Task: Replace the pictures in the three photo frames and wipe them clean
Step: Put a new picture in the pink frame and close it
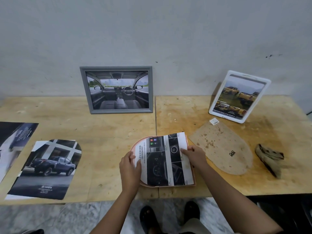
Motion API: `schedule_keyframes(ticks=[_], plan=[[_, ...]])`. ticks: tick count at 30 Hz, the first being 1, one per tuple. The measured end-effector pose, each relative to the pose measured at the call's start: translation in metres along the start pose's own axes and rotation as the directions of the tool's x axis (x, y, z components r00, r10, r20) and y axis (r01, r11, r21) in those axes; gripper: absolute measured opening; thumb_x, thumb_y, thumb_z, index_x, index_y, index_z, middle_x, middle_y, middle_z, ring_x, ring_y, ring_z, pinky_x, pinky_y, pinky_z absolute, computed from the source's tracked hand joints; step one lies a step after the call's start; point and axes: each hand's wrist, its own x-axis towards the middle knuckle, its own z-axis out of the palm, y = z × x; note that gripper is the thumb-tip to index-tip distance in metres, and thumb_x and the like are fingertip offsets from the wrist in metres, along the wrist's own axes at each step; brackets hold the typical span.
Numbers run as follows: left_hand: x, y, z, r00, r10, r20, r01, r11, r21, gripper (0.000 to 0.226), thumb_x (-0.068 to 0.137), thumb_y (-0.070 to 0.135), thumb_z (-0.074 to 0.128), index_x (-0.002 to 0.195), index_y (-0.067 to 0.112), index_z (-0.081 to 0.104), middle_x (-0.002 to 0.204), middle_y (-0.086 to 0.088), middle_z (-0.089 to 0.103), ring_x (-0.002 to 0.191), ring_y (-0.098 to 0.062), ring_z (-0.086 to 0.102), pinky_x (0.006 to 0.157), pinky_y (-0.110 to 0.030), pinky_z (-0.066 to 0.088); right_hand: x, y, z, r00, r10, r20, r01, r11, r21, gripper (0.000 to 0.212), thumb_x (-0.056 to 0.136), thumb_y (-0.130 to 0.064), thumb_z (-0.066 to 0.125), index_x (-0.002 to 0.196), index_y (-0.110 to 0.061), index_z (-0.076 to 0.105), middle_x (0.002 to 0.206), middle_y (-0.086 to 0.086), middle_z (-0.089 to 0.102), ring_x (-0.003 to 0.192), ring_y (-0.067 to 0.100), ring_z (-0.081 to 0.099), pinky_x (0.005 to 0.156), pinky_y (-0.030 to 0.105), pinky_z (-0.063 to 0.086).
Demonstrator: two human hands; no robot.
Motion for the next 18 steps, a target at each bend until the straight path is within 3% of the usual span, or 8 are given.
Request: schedule_keyframes(ticks=[3, 6, 11, 14, 18], plan=[[0.000, -0.003, -0.001, 0.997, -0.028, 0.070, 0.029, 0.999, -0.014, 0.047, 0.084, 0.006, 0.064, 0.128, 0.009, 0.050, 0.108, -0.001, 0.059, 0.111, -0.026, 0.052, 0.088, -0.034, 0.047, -0.002, 0.000, -0.004, 0.999, -0.029, 0.032, 0.030, 0.999, -0.013, 0.026, 0.088, -0.023, 0.061, 0.068, -0.012, 0.050, 0.087, 0.012, 0.063, 0.080, 0.023, 0.059, 0.065, 0.030, 0.045], [-0.002, -0.003, 0.001, 0.993, 0.014, 0.114, -0.026, 0.994, 0.109, 0.050, 0.083, 0.008, 0.066, 0.130, 0.006, 0.049, 0.121, -0.009, 0.055, 0.117, -0.027, 0.047, 0.095, -0.035, 0.042, -0.003, -0.001, -0.007, 0.996, -0.033, 0.079, 0.033, 0.999, 0.010, 0.024, 0.091, -0.019, 0.055, 0.069, -0.013, 0.051, 0.096, 0.017, 0.064, 0.084, 0.026, 0.060, 0.066, 0.031, 0.044], [-0.009, -0.003, 0.005, 0.982, 0.065, 0.178, -0.112, 0.956, 0.272, 0.054, 0.085, 0.019, 0.066, 0.133, 0.010, 0.043, 0.135, -0.010, 0.042, 0.123, -0.027, 0.035, 0.100, -0.034, 0.036, -0.007, -0.007, -0.013, 0.977, -0.093, 0.192, 0.090, 0.996, 0.024, 0.007, 0.094, -0.015, 0.049, 0.094, -0.011, 0.054, 0.101, 0.009, 0.062, 0.092, 0.025, 0.061, 0.061, 0.025, 0.045], [-0.009, -0.004, 0.008, 0.986, 0.066, 0.151, -0.108, 0.953, 0.283, 0.054, 0.084, 0.021, 0.066, 0.131, 0.006, 0.044, 0.134, -0.012, 0.042, 0.123, -0.028, 0.035, 0.099, -0.034, 0.035, -0.011, -0.011, -0.018, 0.974, -0.122, 0.193, 0.114, 0.992, 0.052, 0.011, 0.094, -0.015, 0.049, 0.084, -0.018, 0.052, 0.094, 0.006, 0.062, 0.087, 0.024, 0.062, 0.070, 0.036, 0.052], [-0.008, -0.004, 0.008, 0.990, 0.079, 0.119, -0.102, 0.974, 0.205, 0.048, 0.086, 0.026, 0.063, 0.128, 0.008, 0.047, 0.129, -0.011, 0.047, 0.119, -0.026, 0.038, 0.094, -0.032, 0.034, -0.014, -0.015, -0.027, 0.966, -0.159, 0.203, 0.137, 0.984, 0.115, 0.008, 0.093, -0.014, 0.050, 0.087, -0.015, 0.055, 0.095, 0.013, 0.066, 0.087, 0.030, 0.064, 0.075, 0.045, 0.053]])
